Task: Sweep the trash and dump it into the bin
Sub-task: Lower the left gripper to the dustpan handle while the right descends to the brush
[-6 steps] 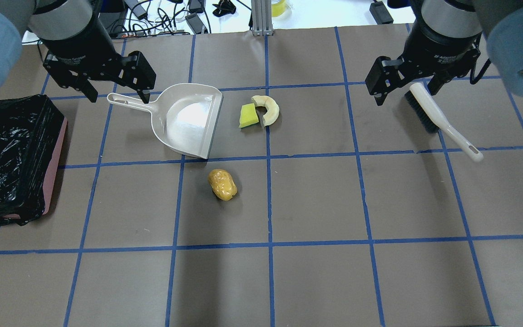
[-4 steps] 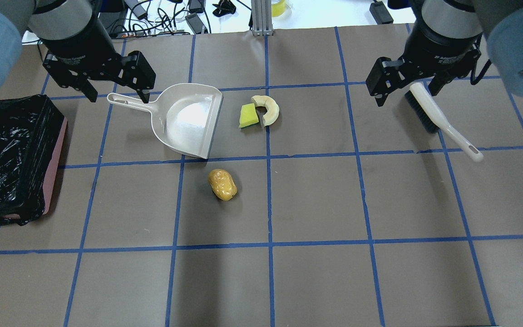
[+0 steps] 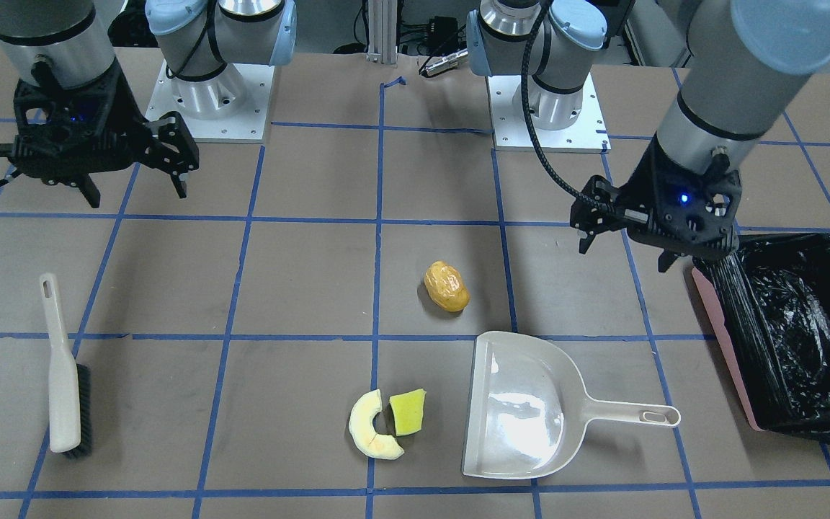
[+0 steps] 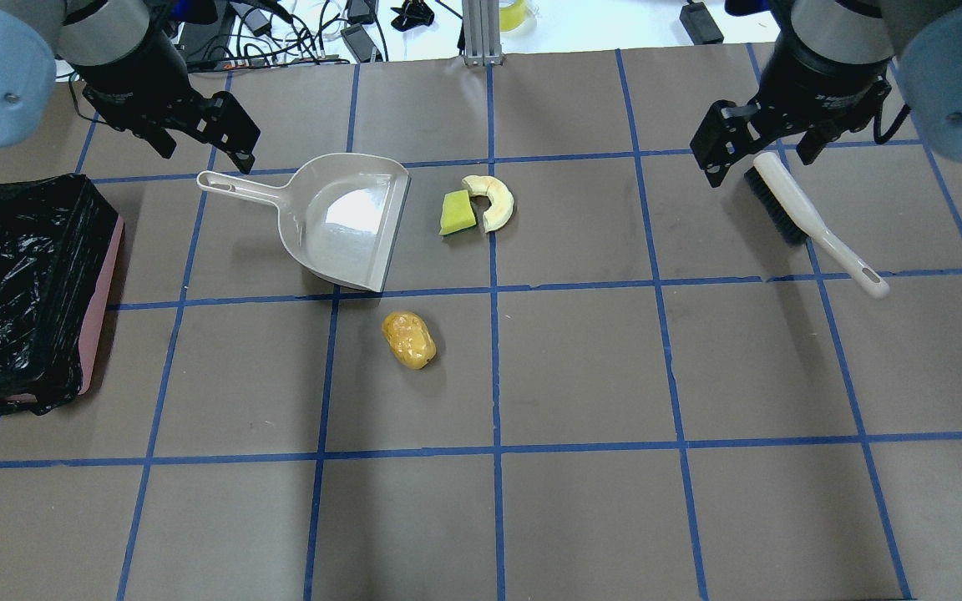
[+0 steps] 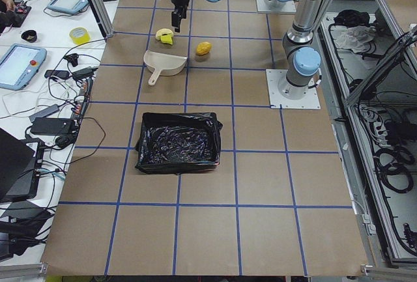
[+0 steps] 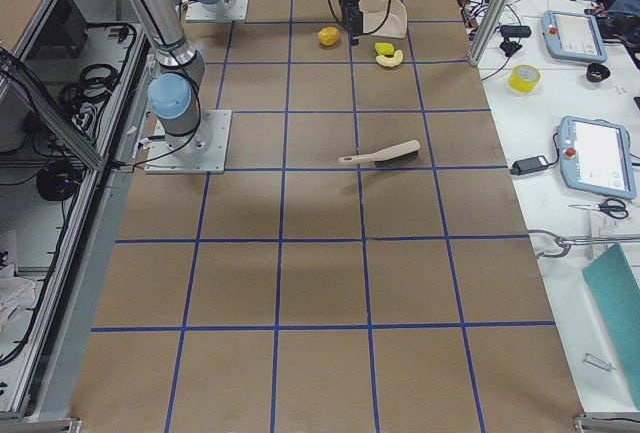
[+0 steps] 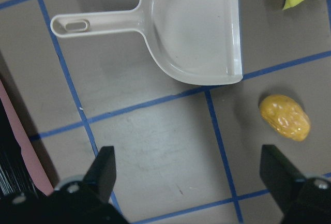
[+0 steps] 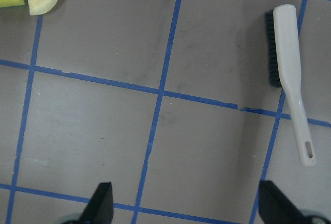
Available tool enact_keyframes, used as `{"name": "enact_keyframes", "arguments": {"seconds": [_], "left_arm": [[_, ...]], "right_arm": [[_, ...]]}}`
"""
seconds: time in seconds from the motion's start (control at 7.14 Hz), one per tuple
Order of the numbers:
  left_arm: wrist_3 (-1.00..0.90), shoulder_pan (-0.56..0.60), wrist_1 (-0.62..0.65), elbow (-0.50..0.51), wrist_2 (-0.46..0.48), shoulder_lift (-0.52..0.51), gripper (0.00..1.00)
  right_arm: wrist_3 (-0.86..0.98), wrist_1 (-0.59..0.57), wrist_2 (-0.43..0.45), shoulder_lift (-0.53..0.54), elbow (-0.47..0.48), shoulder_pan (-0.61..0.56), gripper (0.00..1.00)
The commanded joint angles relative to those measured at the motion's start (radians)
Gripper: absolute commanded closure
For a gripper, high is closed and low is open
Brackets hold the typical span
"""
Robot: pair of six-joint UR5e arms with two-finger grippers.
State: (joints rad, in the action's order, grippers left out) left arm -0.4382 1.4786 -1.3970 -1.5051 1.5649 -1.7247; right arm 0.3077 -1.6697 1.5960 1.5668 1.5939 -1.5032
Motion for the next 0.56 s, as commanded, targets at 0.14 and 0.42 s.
{"name": "enact_keyframes", "arguments": {"seconds": [0.14,0.42], "left_arm": [[-0.647,-0.018,0.127,0.012,0.007,-0.142,0.00],[-0.846,-0.050,0.270,0.013,-0.005,-0.218,0.03]], "right_arm": [[0.423,-0.105,0.001,-0.089,0.005,0.180,0.00],[0.491,-0.197,0.008,-0.176,0.005,0.289,0.00]]}}
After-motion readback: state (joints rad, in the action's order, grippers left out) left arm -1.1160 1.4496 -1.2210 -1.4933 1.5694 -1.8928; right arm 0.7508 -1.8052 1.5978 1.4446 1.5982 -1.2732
